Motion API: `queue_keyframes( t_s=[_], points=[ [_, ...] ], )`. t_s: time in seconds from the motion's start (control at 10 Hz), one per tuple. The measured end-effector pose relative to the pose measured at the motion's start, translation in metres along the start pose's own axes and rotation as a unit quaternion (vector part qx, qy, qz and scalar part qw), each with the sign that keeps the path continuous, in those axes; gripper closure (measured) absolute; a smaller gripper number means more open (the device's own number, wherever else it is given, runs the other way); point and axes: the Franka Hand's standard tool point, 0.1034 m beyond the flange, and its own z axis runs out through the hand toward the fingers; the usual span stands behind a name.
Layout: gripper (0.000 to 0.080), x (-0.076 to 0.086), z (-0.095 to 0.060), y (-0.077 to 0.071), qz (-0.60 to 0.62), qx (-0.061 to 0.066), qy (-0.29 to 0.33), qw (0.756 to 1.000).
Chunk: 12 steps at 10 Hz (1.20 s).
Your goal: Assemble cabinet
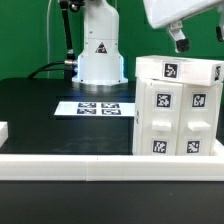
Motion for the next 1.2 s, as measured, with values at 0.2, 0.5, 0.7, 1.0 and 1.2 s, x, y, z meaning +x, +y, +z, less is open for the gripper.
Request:
queue_keyframes(
  t_s=[0.2, 0.5, 0.7, 1.0, 1.2],
  points=[
    [0.0002, 0.001, 0.000, 0.000, -0.081, -0.001, 0.002, 0.997],
    [0.0002, -0.005, 0.002, 0.001, -0.332, -0.052, 0.034, 0.941],
    [0.0002, -0.011, 0.005, 0.003, -0.473, -0.089, 0.030, 0.876],
    [0.0002, -0.008, 0.005, 0.005, -0.592, -0.096, 0.014, 0.800],
    [0.0002, -0.007, 0.004, 0.005, -0.653, -0.097, 0.007, 0.751]
  ],
)
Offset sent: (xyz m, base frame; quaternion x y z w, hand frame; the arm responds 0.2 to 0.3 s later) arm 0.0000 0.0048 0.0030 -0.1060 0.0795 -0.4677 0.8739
